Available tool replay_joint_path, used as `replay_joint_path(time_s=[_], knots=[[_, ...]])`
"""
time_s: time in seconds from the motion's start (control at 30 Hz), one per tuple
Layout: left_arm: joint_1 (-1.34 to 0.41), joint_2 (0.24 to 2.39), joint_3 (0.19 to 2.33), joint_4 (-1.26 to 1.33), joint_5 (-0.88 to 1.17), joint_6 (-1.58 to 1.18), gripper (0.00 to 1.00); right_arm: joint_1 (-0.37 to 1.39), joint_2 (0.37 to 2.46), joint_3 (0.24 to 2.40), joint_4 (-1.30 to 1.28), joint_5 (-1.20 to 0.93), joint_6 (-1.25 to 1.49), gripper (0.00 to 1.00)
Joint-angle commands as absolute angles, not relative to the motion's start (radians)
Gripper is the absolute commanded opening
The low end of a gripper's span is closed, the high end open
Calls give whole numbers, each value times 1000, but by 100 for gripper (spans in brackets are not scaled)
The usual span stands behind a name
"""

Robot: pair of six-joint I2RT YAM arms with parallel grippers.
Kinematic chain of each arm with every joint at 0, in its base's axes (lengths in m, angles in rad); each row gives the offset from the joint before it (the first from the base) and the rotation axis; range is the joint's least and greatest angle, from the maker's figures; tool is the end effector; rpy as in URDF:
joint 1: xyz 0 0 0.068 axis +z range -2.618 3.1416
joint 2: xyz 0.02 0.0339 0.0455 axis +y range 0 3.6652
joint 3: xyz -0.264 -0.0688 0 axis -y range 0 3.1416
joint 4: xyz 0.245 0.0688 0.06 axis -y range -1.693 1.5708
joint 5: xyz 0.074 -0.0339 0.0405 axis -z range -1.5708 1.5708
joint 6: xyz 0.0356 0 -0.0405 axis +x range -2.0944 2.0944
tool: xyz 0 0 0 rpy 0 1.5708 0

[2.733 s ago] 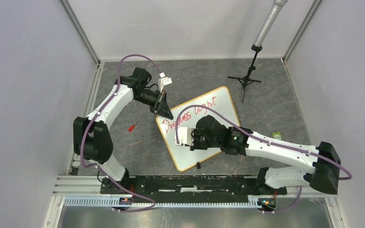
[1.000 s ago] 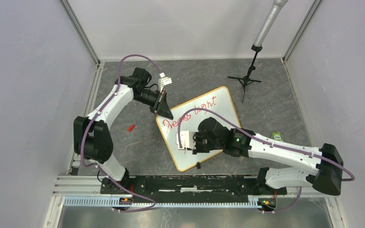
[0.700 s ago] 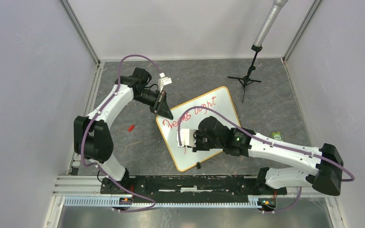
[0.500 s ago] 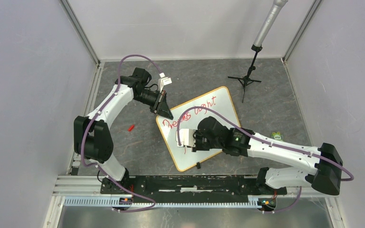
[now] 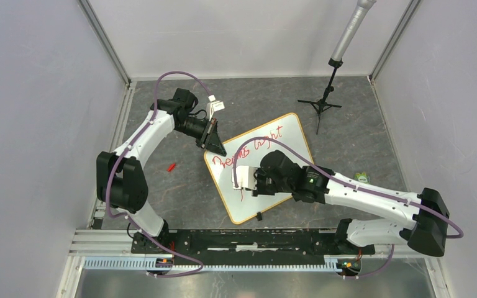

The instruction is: Write a sentence on the whiteboard

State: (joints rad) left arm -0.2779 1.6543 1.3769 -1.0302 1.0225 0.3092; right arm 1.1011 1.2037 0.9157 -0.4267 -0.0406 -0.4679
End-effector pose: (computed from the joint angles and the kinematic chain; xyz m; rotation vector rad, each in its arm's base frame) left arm 0.2976 -0.1165 0.2778 0.9096 2.3614 -1.4103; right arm 0.1164 0.2325 0.2760 -1.6494 1.6221 0.3732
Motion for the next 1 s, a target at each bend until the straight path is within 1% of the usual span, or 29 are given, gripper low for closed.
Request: replay_joint_path(time_s=[0.0,0.3,0.77,0.97], knots=[[-277,1665,1385,-1026,989,330,2,1089,1172,896,-423,-26,-466,0],[-278,1661,1384,-1027,986,328,2,1090,1173,861,-438,-71,-472,0],[-278,1661,1381,-1027,982,328,2,1103,1224,912,-394,-110,-459,0],[-278,1662,1381,-1026,980,329,2,1101,1191,927,-417,-122,-463,0]])
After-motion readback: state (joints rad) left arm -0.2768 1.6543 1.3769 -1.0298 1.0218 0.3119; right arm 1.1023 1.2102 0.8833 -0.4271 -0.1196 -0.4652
